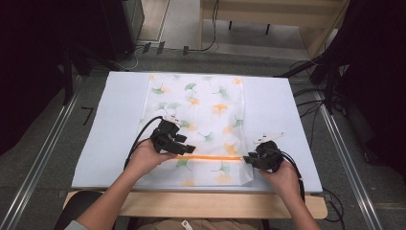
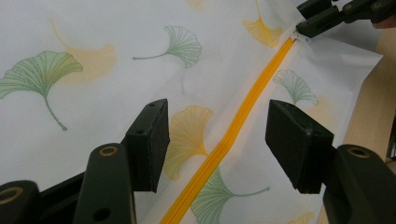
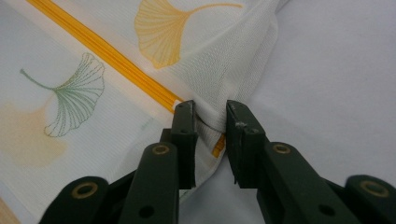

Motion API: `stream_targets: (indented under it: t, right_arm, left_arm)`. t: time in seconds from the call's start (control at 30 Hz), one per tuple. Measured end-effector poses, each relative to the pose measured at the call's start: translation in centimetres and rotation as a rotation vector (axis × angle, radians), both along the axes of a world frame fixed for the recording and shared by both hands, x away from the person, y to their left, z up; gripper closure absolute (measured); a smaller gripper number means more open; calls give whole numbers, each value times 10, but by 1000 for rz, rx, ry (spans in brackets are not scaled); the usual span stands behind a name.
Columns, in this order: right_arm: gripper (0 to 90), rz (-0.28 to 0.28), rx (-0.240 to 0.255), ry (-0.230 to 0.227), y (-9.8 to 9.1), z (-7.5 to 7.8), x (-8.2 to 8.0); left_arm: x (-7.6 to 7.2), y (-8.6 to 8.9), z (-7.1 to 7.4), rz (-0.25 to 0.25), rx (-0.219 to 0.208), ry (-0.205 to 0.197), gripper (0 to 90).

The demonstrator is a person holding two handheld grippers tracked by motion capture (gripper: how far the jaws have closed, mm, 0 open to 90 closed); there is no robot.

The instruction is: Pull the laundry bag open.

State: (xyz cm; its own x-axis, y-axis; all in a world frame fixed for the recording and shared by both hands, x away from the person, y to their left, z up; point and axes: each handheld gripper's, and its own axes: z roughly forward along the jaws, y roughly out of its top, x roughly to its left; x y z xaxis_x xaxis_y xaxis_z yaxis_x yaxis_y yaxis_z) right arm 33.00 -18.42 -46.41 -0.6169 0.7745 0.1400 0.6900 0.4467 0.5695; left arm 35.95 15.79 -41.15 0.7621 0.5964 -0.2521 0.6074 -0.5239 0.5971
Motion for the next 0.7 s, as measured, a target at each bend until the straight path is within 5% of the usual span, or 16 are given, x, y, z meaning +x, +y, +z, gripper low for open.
stream_targets:
  t: [0.1,0.37,0.7]
  right_arm:
    - [840,12,23,13,2,0,1]
    - [850,19,45,48,0,1,5]
    - [850,21,75,29,-2,10,4]
  left_arm:
    - [-1,-4,-2,-3,-7,-3,406]
    - [-4,-12,-5,-23,1,-5,422]
    - [-8,-24,-7,-45,-14,-12,449]
